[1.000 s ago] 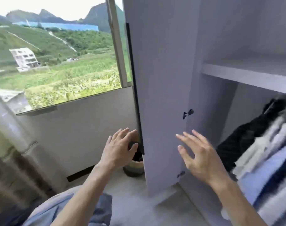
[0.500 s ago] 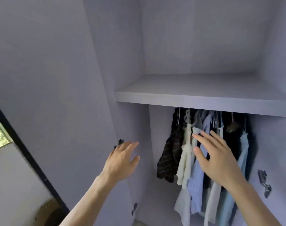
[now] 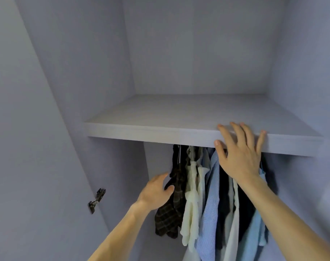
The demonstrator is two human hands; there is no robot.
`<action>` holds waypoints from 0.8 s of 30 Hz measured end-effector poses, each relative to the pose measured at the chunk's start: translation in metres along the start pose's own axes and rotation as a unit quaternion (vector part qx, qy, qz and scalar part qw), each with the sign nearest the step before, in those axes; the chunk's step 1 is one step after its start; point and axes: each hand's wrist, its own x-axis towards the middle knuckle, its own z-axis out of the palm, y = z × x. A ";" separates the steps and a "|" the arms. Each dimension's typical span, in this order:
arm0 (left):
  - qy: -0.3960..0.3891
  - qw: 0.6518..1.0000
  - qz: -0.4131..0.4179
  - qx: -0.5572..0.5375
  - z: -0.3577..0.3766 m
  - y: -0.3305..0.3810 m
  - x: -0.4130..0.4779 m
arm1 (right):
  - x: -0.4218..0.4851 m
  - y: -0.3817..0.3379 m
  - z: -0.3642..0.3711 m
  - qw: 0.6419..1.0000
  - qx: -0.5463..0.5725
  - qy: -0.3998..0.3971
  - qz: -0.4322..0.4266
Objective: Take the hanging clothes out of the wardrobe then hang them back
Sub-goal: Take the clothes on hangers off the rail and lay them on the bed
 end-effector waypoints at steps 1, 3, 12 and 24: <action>-0.006 1.000 -0.011 -0.021 0.008 0.000 0.011 | 0.001 0.001 0.010 0.999 0.002 0.046 -0.004; -0.011 0.998 -0.030 -0.047 0.025 -0.002 0.031 | 0.004 -0.001 0.025 0.993 0.008 0.119 -0.001; 0.008 0.994 -0.094 -0.053 0.059 0.009 0.098 | 0.011 -0.001 0.058 0.973 -0.022 0.227 -0.020; 0.095 0.982 -0.143 -0.079 0.055 0.020 0.120 | 0.012 -0.001 0.065 0.969 -0.020 0.246 -0.013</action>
